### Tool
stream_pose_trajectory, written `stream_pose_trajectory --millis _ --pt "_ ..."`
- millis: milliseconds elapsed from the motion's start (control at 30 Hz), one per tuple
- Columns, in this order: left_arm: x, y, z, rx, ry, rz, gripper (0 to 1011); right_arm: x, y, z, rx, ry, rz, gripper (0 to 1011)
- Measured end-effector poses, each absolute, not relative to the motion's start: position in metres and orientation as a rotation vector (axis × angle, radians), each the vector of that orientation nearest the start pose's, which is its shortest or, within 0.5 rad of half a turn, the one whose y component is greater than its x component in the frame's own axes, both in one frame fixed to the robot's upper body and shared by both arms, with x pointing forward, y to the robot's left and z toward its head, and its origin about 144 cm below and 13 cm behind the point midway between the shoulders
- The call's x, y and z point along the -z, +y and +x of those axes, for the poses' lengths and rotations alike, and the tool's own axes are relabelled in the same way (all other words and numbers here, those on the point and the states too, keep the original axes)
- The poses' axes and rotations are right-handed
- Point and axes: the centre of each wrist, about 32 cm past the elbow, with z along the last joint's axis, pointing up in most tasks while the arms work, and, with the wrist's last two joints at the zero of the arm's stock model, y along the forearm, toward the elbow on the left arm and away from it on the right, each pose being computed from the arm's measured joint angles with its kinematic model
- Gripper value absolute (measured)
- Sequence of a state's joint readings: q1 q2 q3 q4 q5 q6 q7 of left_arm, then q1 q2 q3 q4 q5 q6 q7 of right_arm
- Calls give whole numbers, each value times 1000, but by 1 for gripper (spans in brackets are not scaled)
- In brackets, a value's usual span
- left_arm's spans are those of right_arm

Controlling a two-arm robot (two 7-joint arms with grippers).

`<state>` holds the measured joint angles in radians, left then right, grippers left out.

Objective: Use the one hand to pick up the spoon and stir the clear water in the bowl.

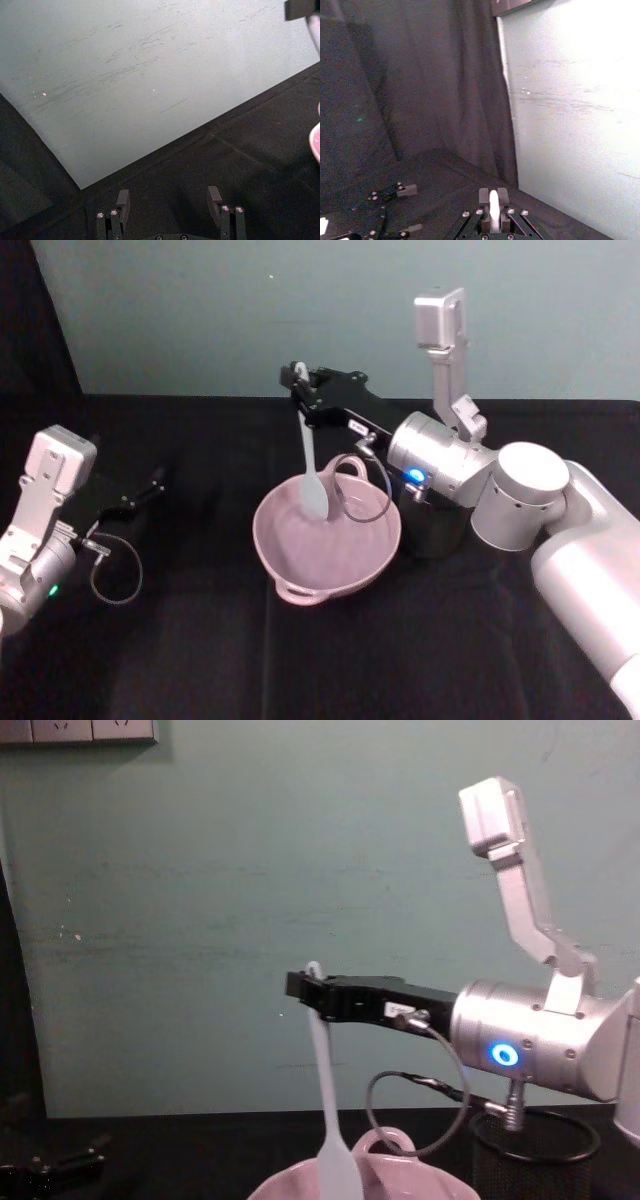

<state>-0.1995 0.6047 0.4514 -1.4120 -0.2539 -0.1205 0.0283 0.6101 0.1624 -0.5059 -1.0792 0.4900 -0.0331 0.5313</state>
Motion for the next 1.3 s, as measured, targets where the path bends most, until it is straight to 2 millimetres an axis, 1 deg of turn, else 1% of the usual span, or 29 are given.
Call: stream_pose_trajectory --millis 200,333,567,700,867,1300 --pt "-1140 310 489 -1248 -285 305 1011 -1204 -177 595 722 21 92 107" --pt "-1140 310 489 -1248 -285 305 1011 -1203 -186 583 739 19 88 107" --pt "-1140 310 489 -1248 -285 304 1011 -1203 -196 564 751 13 90 107" --pt "-1140 310 489 -1248 -285 304 1011 -1204 -197 557 753 13 97 106" --pt "-1140 310 489 -1248 -285 304 1011 -1204 -194 548 737 29 102 107" --pt "-1140 310 489 -1248 -285 304 1011 -1204 -189 544 716 40 109 107"
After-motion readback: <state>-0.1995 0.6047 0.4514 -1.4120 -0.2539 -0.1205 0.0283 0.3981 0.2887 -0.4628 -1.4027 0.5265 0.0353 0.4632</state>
